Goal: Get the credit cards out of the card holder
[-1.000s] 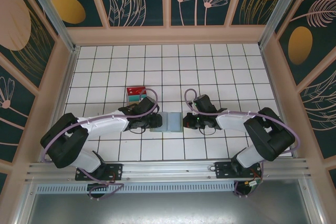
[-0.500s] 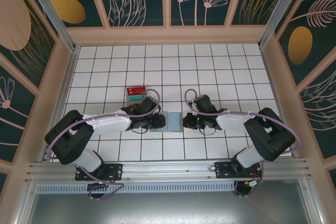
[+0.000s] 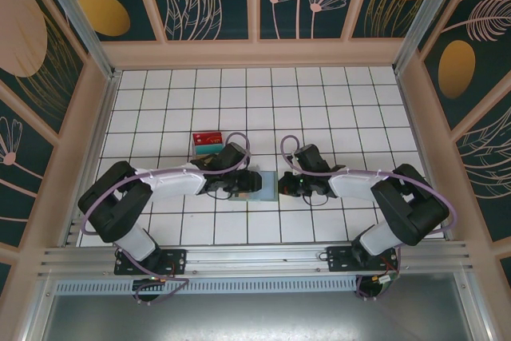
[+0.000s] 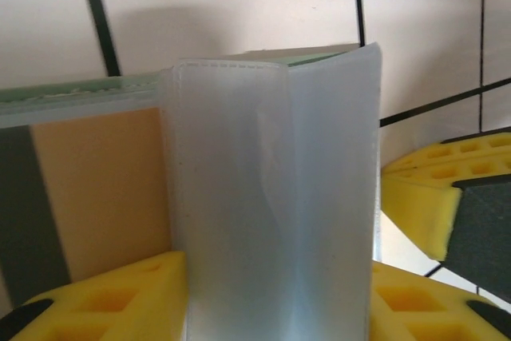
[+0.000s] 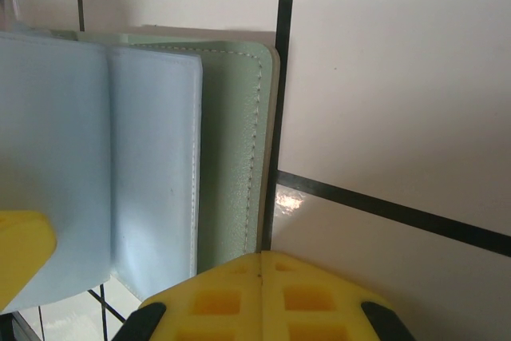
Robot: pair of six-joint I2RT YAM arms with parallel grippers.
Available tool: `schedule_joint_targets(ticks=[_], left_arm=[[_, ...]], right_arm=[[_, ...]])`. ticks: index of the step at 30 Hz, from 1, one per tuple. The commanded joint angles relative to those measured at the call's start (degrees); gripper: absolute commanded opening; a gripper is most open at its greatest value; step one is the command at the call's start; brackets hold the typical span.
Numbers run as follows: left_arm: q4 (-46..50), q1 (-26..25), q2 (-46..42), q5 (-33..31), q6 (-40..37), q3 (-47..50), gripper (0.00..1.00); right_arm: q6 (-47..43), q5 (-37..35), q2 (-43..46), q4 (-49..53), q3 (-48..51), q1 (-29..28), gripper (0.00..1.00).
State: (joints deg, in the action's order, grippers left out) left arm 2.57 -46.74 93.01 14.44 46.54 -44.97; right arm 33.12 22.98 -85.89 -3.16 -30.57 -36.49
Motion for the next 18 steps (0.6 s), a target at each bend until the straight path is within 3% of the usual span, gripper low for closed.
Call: schedule_joint_targets(ticks=[1, 11, 18], left_arm=[[-2.8, -0.5, 1.7, 4.6, -1.3, -2.5, 0.49], [-5.8, -1.2, 0.8, 9.6, -2.2, -5.8, 0.47], [-1.1, -1.1, -6.0, 1.9, -2.8, -5.5, 0.47]], right_arm=[[-0.1, -1.1, -1.2, 0.5, 1.0, -1.1, 0.0], [-0.1, -1.6, -1.3, 0.5, 0.8, -0.5, 0.0], [-0.3, -1.2, -1.8, 0.4, 0.6, -0.1, 0.0]])
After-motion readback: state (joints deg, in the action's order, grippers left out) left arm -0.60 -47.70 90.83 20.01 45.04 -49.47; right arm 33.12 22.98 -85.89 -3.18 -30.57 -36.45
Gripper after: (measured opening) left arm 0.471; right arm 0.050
